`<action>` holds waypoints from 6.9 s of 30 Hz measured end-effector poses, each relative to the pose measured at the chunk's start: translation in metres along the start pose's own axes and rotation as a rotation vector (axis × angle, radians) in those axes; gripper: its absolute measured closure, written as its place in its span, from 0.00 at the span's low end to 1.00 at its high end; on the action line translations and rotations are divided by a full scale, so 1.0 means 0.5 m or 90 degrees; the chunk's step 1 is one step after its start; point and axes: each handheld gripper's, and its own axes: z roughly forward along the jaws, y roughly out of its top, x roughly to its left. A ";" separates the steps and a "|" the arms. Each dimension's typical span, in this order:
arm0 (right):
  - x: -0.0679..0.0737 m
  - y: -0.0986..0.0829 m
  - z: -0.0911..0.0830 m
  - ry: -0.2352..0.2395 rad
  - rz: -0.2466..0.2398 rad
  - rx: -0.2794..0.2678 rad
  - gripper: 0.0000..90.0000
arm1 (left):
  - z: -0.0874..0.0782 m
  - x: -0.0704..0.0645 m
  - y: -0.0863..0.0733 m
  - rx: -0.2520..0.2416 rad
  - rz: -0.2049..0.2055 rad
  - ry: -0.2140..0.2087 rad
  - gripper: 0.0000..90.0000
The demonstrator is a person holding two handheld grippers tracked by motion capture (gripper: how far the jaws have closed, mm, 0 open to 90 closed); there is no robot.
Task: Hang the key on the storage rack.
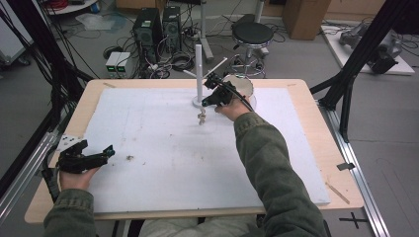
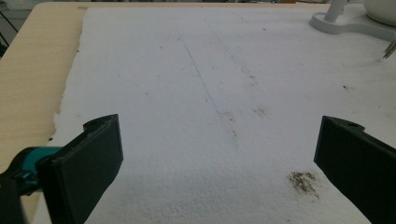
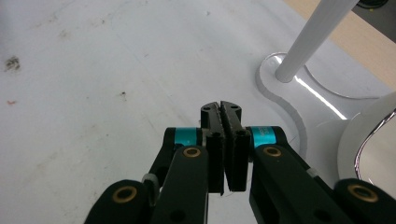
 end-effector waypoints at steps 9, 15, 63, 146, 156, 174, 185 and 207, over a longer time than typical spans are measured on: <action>0.003 0.018 -0.047 -0.004 0.001 -0.013 0.99 | -0.001 0.001 0.000 -0.001 -0.001 0.000 0.02; 0.002 0.030 -0.083 -0.014 0.000 -0.026 0.99 | 0.000 0.000 0.000 0.000 -0.002 0.000 0.02; -0.038 0.172 -0.184 -0.050 0.013 -0.087 0.99 | 0.010 0.001 -0.001 0.011 0.002 -0.006 0.02; -0.109 0.079 -0.187 -0.075 0.139 -0.091 0.01 | 0.019 -0.001 -0.003 0.025 0.001 -0.019 0.02; -0.105 0.034 -0.209 -0.086 0.140 -0.089 0.01 | 0.019 -0.001 -0.002 0.025 0.001 -0.019 0.02; -0.094 -0.051 -0.226 -0.092 0.143 -0.101 0.01 | 0.019 0.000 -0.002 0.023 0.001 -0.017 0.02; -0.083 -0.130 -0.223 -0.095 0.178 -0.127 0.01 | 0.022 -0.002 -0.002 0.025 0.005 -0.018 0.02; -0.065 -0.243 -0.207 -0.136 0.193 -0.137 0.01 | 0.021 -0.002 -0.002 0.024 0.004 -0.019 0.02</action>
